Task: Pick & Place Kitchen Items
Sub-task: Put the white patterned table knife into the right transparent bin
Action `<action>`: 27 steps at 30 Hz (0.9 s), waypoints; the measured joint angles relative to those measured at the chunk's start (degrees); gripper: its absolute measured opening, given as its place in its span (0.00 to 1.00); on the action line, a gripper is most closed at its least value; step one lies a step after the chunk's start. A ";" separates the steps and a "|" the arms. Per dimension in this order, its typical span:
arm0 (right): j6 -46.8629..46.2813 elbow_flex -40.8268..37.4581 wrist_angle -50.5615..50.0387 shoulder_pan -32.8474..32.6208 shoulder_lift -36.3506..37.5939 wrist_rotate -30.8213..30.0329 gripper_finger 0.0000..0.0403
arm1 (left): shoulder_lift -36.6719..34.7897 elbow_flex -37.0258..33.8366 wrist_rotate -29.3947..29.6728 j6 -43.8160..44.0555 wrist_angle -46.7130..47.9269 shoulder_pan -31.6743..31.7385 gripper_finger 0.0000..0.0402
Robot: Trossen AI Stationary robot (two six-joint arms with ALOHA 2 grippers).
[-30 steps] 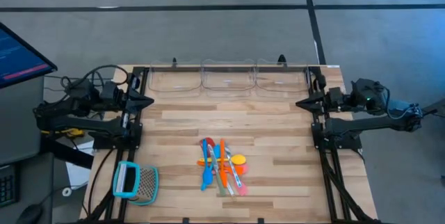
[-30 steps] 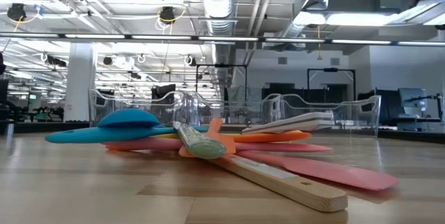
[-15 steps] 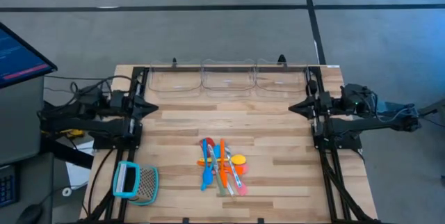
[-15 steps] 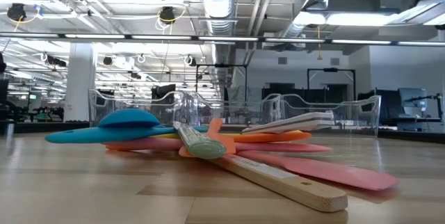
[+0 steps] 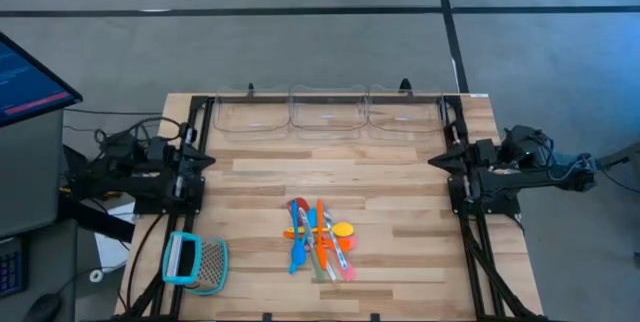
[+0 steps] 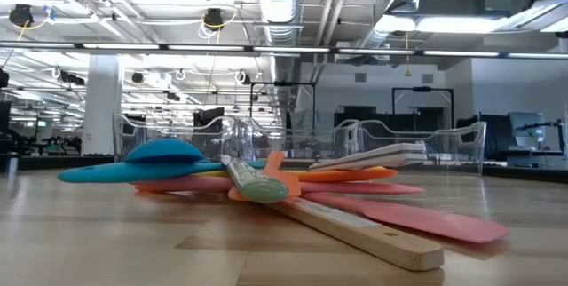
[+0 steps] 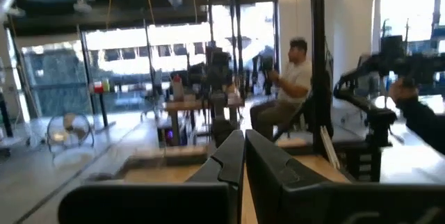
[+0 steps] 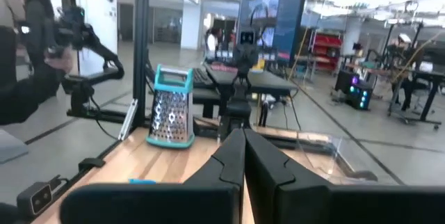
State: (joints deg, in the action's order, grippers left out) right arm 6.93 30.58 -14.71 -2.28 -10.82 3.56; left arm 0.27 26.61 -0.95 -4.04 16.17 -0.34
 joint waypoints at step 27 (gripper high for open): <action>-8.50 -13.01 0.89 0.11 9.44 -0.97 0.00 | 3.15 -3.28 0.03 -0.08 0.86 -0.02 0.02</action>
State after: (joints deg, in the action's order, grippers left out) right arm -1.56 17.57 -13.82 -2.17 -1.38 2.60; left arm 3.42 23.34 -0.92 -4.12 17.02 -0.36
